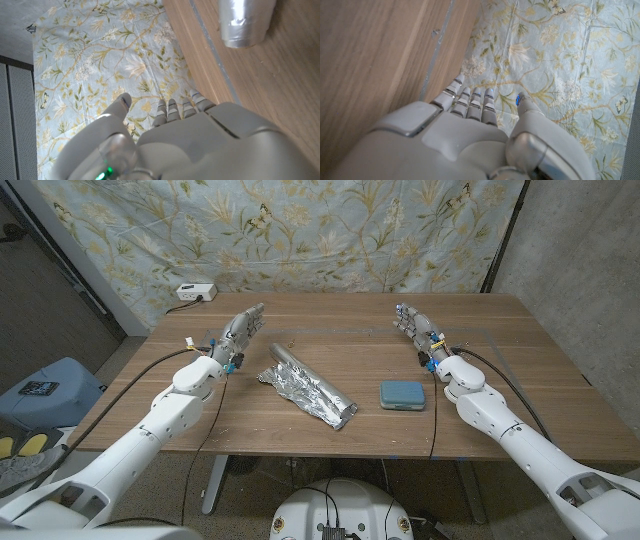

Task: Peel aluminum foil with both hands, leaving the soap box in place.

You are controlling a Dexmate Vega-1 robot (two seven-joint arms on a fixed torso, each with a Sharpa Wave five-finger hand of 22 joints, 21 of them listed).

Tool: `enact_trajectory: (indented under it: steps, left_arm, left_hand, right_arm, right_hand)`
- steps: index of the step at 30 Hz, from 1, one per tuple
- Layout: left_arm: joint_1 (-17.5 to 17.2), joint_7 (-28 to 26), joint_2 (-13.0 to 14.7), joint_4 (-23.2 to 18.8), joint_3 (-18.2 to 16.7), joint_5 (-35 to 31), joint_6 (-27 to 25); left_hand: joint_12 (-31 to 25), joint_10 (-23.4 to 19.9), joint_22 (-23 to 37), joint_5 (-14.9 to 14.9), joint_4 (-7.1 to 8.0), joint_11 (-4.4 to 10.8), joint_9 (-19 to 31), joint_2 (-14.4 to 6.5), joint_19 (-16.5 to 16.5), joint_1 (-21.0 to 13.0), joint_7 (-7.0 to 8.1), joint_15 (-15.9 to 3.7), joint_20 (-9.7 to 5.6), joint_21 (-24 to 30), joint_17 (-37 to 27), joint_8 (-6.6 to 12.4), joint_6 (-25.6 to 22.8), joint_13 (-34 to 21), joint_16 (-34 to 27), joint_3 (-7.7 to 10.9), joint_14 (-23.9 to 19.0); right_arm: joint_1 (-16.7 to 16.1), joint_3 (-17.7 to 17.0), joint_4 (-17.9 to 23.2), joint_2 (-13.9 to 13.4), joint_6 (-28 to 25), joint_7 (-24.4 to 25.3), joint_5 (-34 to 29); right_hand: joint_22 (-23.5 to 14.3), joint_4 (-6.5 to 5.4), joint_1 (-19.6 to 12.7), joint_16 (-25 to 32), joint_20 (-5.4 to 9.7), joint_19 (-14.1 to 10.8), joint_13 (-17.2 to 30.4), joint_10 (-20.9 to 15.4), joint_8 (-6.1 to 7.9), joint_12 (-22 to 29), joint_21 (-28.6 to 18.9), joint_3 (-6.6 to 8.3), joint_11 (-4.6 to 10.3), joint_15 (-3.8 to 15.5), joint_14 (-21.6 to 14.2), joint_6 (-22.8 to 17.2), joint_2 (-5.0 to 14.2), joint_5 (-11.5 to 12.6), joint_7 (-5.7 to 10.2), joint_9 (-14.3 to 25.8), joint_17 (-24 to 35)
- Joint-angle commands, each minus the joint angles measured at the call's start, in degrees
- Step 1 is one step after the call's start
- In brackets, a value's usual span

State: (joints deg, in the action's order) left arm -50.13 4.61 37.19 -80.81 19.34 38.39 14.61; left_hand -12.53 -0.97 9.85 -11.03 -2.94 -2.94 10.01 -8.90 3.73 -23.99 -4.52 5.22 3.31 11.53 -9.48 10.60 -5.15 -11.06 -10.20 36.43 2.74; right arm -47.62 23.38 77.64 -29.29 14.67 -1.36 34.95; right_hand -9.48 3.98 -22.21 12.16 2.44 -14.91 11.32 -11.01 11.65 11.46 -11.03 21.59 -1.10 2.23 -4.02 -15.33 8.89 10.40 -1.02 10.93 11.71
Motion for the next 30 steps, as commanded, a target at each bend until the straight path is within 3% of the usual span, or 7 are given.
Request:
enact_trajectory:
  steps: [1, 5, 10, 23, 30]
  left_arm:
    - [0.22, -2.40, 4.72, -4.17, 0.41, -7.25, -3.32]
    - [1.46, -1.13, 5.87, -4.20, 1.03, -8.97, -3.25]
    - [3.16, 1.31, 7.80, -4.69, 2.09, -11.01, -3.94]
    - [6.19, 6.12, 9.60, -5.46, 3.84, -13.44, -3.79]
    - [8.17, 10.04, 12.59, -7.64, 5.59, -16.92, -4.65]
  left_hand:
    - [-0.33, -1.11, 0.15, -1.63, -2.89, 0.37, 0.18, -0.08, 1.38, -2.78, 0.09, 0.11, 0.29, 0.53, -0.26, 0.38, -0.75, -0.07, -0.61, 1.09, -1.57]
    - [-0.47, -2.11, 0.18, -3.43, -5.69, 0.98, 0.21, 0.09, 2.61, -5.36, 0.18, -0.55, 0.67, 0.64, -0.31, 0.72, -2.08, -0.08, -0.68, 2.01, -3.04]
    - [0.28, -0.64, 0.23, -5.39, -7.03, 0.56, 0.25, 0.53, 2.86, -7.45, -0.18, -0.74, 0.59, 0.43, -0.34, 0.05, -0.77, -0.16, 0.11, 2.43, -1.37]
    - [1.25, 2.53, 0.22, -7.82, -7.34, -0.02, 0.27, 1.31, 1.09, -9.78, -0.35, 0.12, 0.81, -0.40, -0.37, -0.56, 2.91, -0.27, 0.42, 2.16, 1.29]
    - [1.66, 5.25, 0.20, -9.16, -7.30, -0.81, 0.27, 1.88, -0.25, -11.37, -0.19, 0.81, 0.97, -0.74, -0.42, -0.67, 5.88, -0.34, 0.50, 1.76, 3.64]
  right_arm:
    - [3.59, 1.05, -5.28, 1.94, 1.74, -1.30, -1.04]
    - [4.22, 1.13, -5.86, 2.17, 1.44, -1.02, -1.25]
    - [4.44, 1.05, -6.12, 2.43, 1.51, -0.22, -1.56]
    - [3.57, 0.48, -4.33, 1.86, 0.44, 2.22, -1.90]
    - [2.59, 0.06, -2.38, 1.01, -0.32, 3.93, -2.36]
  right_hand:
    - [-0.21, 0.57, -0.64, -0.10, 2.24, -0.58, 0.09, -0.01, -0.08, 0.07, -0.07, 0.24, 0.34, 0.27, -0.54, -0.05, -0.22, -0.13, -0.11, 0.10, 0.04]
    - [-0.21, 0.82, -0.86, -0.12, 2.29, -0.59, 0.09, 0.03, -0.07, 0.05, -0.07, 0.30, 0.39, 0.29, -0.57, -0.11, -0.26, -0.14, 0.05, 0.09, 0.00]
    - [-0.22, 1.05, -1.07, -0.16, 2.29, -0.58, 0.08, 0.10, -0.15, 0.01, -0.05, 0.35, 0.38, 0.18, -0.50, 0.02, -0.26, -0.15, 0.01, 0.08, -0.03]
    - [-0.22, 1.40, -1.28, -0.22, 2.30, -0.45, 0.07, 0.40, -0.34, -0.11, 0.02, 0.33, 0.31, 0.14, -0.26, 0.45, -0.26, -0.21, -0.03, 0.08, -0.02]
    - [-0.23, 1.54, -1.28, -0.29, 2.21, 0.14, 0.07, 0.53, -0.45, -0.15, 0.24, 0.23, 0.14, 0.09, 0.02, 0.73, -0.31, -0.25, -0.26, 0.07, 0.01]
